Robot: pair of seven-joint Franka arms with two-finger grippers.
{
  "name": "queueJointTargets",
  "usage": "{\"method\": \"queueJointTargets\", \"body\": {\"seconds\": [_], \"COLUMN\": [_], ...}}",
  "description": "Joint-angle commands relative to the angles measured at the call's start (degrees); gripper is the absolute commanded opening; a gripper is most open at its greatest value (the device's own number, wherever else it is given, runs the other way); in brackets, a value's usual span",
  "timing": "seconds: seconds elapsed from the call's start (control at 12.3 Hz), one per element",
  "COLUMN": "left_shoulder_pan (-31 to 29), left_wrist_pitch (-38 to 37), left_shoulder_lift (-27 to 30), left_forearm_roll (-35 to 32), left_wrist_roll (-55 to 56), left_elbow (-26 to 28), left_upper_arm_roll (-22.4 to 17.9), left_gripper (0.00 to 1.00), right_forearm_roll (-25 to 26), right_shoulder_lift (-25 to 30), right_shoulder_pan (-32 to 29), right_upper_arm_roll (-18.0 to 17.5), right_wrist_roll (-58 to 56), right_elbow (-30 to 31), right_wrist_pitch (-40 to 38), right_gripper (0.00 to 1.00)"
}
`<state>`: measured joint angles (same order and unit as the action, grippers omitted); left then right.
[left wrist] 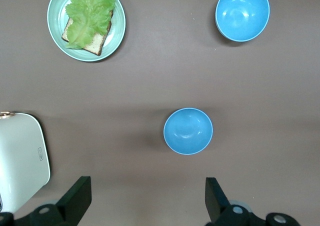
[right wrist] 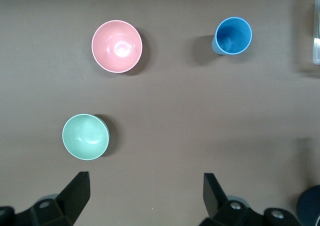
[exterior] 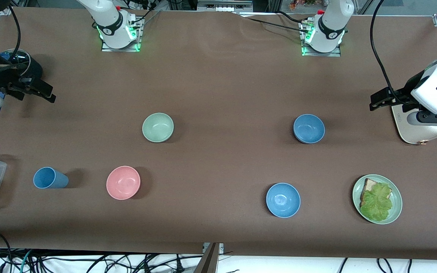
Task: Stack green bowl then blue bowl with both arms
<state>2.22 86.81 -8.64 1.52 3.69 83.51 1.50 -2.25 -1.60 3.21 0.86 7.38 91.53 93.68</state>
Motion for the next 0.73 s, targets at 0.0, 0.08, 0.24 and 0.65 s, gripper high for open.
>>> {"method": "queueJointTargets", "body": {"seconds": [0.0,0.08,0.24,0.65], "left_shoulder_pan": [0.2,0.2,0.2,0.3], "left_wrist_pitch": [-0.8,-0.8,-0.8,-0.8], "left_shoulder_lift": [-0.8,-0.8,-0.8,-1.0], "left_forearm_roll": [-0.7,-0.7,-0.7,-0.7], "left_wrist_roll": [-1.2,-1.2,-1.2,-1.2], "left_elbow": [-1.8,-1.8,-1.9,-1.9], "left_upper_arm_roll": [-0.1,-0.1,-0.1,-0.1], "left_gripper": [1.0,1.0,1.0,1.0], "right_forearm_roll": [0.7,0.8,0.8,0.8], "right_shoulder_lift": [-0.9,-1.0,-1.0,-1.5], "right_shoulder_pan": [-0.3,-0.1,0.0,0.1], "right_upper_arm_roll": [-0.1,-0.2,-0.2,-0.4], "right_wrist_roll": [-0.6,-2.9,-6.1,-6.5], "right_elbow": [-1.9,-1.9,-1.7,-1.8], "right_wrist_pitch": [-3.4,-5.1,-5.6,-5.5], "right_gripper": [1.0,1.0,1.0,1.0]}}
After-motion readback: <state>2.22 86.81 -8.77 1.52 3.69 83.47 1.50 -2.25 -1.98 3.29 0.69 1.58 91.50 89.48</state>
